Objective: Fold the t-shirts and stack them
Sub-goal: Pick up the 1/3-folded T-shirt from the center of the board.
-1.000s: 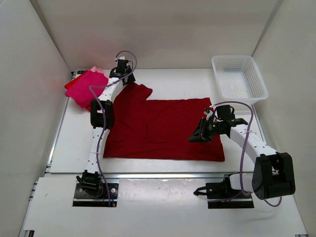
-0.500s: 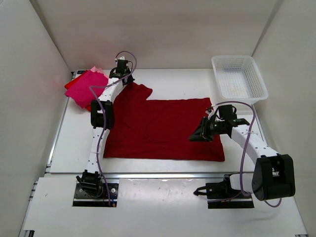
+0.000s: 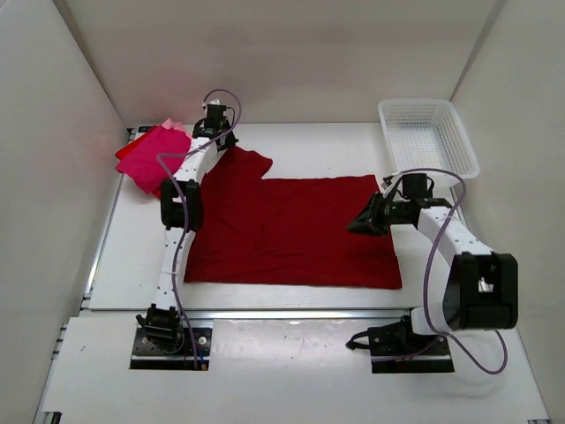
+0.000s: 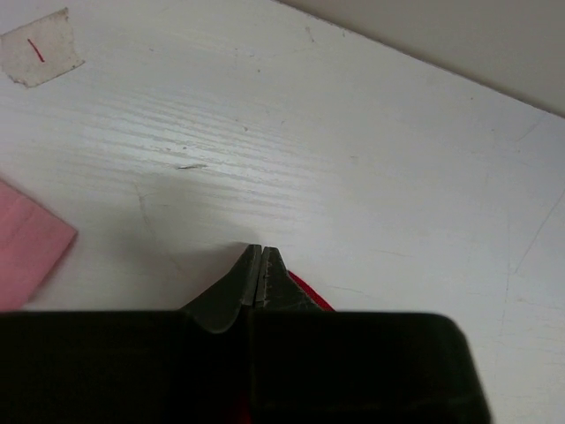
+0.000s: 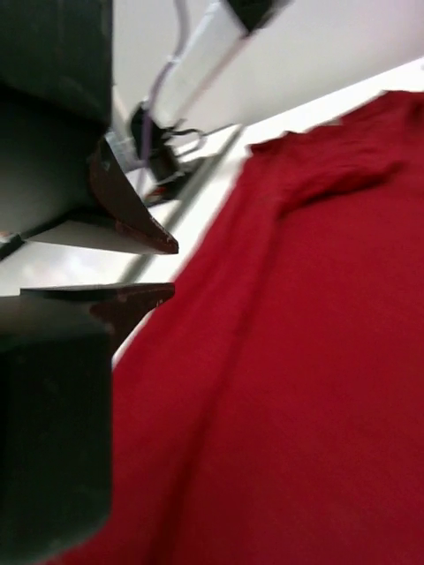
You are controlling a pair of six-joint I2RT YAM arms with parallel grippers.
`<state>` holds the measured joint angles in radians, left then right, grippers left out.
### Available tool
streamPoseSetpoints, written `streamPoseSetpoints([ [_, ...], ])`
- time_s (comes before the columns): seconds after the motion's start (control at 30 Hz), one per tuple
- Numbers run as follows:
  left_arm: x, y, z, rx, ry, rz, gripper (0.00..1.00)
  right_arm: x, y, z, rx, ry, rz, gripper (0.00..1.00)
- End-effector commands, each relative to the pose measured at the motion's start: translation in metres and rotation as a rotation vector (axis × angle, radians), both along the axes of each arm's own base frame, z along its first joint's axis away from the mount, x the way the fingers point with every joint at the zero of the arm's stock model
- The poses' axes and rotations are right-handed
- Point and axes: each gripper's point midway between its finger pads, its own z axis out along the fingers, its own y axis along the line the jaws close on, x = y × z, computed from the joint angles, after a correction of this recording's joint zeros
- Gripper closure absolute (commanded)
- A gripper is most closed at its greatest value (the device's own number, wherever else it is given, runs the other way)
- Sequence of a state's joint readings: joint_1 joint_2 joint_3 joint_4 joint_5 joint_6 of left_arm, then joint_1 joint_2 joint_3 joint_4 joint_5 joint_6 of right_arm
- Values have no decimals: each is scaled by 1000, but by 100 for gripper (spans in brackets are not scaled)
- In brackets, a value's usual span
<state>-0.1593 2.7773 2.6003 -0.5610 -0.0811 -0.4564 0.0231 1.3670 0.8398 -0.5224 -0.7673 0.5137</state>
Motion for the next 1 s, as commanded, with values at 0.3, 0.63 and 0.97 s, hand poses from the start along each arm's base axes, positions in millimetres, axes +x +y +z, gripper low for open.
streamPoseSetpoints([
  [0.3, -26, 6, 60, -41, 6, 19, 100, 197, -103, -15, -403, -290, -262, 81],
  [0.63, -33, 5, 75, -63, 5, 21, 100, 306, -124, -36, -804, -327, -268, 78],
  [0.97, -35, 7, 73, -96, 17, 22, 100, 290, -134, -61, -951, -89, -287, 75],
])
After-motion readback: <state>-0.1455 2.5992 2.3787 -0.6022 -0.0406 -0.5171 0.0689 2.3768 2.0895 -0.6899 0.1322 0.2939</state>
